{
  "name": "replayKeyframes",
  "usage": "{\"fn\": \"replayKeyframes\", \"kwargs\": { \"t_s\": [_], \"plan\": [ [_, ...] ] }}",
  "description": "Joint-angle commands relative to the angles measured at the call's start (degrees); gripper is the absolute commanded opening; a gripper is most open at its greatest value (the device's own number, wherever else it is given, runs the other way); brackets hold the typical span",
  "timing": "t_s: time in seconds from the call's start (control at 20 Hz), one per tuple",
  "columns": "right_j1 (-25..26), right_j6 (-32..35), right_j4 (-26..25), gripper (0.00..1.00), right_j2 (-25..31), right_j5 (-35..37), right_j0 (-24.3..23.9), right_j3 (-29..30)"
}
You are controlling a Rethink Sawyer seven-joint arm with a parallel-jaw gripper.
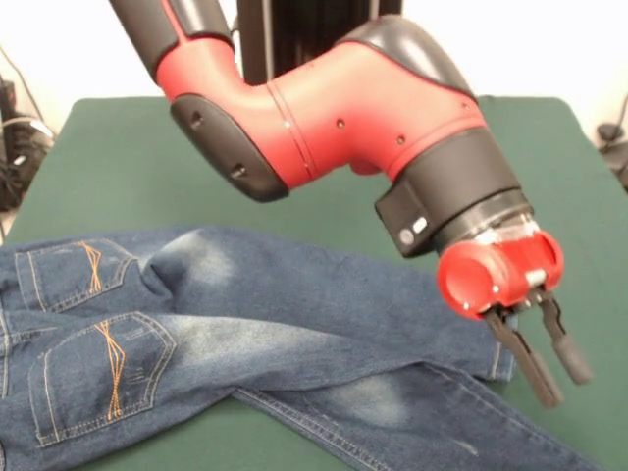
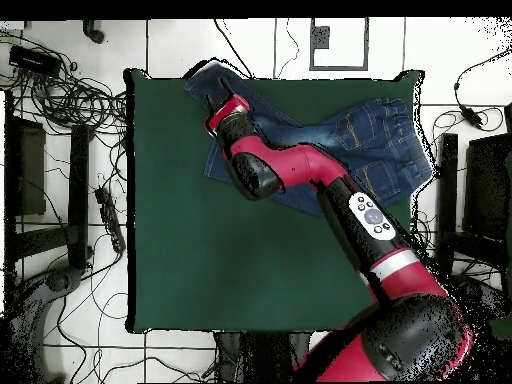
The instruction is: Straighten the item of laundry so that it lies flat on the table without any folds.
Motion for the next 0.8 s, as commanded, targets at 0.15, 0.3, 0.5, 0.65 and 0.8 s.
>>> {"fn": "replayKeyframes", "kwargs": {
  "t_s": [0.15,0.3,0.5,0.65,0.8],
  "plan": [
    [1.52,10.61,1.52,1.0,-10.05,-1.6,3.76,-8.8],
    [1.21,10.44,1.0,1.0,-9.4,-1.1,3.19,-7.92],
    [-1.85,12.02,3.01,1.0,-10.53,-0.67,2.97,-4.05],
    [-6.8,13.25,4.51,1.0,-8.72,1.17,0.42,3.43],
    [-9.35,12.72,6.27,1.0,-5.02,5.61,-2.88,8.81]
  ]
}}
